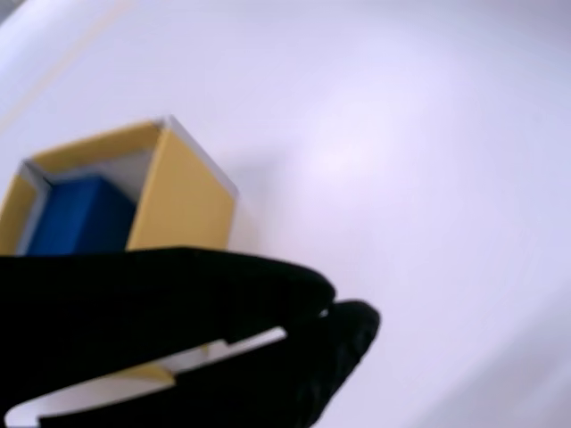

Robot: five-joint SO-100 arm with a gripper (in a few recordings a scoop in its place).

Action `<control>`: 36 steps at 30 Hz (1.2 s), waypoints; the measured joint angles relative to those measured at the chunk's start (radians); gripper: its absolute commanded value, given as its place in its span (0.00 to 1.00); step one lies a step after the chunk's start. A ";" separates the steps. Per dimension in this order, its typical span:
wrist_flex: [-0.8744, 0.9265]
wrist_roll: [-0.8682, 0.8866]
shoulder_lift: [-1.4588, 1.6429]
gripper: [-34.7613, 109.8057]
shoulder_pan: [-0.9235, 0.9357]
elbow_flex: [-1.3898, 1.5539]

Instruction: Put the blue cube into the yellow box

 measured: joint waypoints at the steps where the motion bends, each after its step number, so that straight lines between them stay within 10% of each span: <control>1: 0.000 -0.003 0.032 0.24 0.009 0.040; 36: 0.594 -0.018 0.692 0.24 0.084 0.554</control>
